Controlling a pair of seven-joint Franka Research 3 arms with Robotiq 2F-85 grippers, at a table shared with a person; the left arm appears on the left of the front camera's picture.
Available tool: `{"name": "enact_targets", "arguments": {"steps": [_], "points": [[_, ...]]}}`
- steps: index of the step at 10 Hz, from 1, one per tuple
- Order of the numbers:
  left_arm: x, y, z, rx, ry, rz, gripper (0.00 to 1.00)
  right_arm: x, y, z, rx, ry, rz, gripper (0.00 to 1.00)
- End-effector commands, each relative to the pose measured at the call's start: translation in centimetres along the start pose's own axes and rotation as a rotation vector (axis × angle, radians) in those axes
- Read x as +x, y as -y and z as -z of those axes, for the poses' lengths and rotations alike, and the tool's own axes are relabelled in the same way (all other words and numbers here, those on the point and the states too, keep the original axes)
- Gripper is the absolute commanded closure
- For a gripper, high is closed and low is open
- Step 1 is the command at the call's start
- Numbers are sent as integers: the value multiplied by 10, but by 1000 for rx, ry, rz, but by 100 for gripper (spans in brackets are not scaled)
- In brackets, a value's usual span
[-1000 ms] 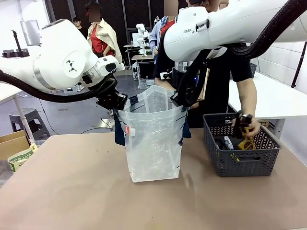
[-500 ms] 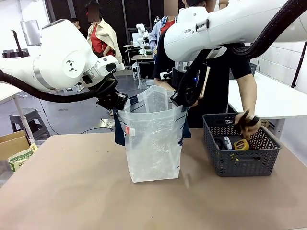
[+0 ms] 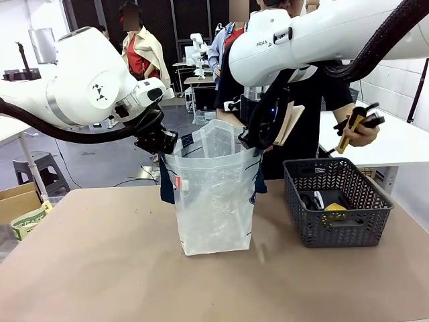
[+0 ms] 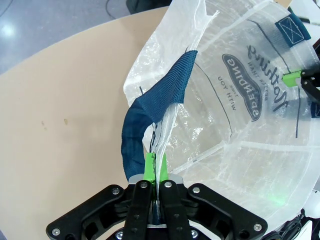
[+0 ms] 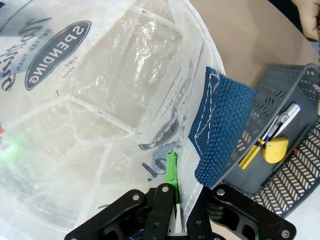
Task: Transfer purchased items from the store into the shopping bag.
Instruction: Move the Reusable shopping bag to the right side of the table.
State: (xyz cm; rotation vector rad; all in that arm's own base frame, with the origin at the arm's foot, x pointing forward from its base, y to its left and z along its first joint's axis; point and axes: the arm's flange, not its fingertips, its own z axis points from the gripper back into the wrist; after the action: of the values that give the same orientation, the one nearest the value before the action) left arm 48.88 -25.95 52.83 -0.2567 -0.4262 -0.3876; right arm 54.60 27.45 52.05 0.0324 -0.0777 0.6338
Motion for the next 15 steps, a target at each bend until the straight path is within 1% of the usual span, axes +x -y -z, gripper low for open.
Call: {"name": "enact_targets", "arguments": {"steps": [1,4,9,11,12,15], "points": [[0,0,0,6,2,-14,100,0,1,1,0,-1,2,100],[0,-1,-1,9,-2,4,100,-1,1,-1,-1,1,-14,100],[-2,-12,-4,35,9,-38,100,-13,7,-1,17,32,3,100],[0,-12,2,17,-7,-35,100,-11,6,-1,20,30,-7,100],[1,-11,-2,11,5,-22,100,-3,5,-6,-1,10,11,100],[1,-11,-2,11,5,-22,100,-3,5,-6,-1,10,11,100]]}}
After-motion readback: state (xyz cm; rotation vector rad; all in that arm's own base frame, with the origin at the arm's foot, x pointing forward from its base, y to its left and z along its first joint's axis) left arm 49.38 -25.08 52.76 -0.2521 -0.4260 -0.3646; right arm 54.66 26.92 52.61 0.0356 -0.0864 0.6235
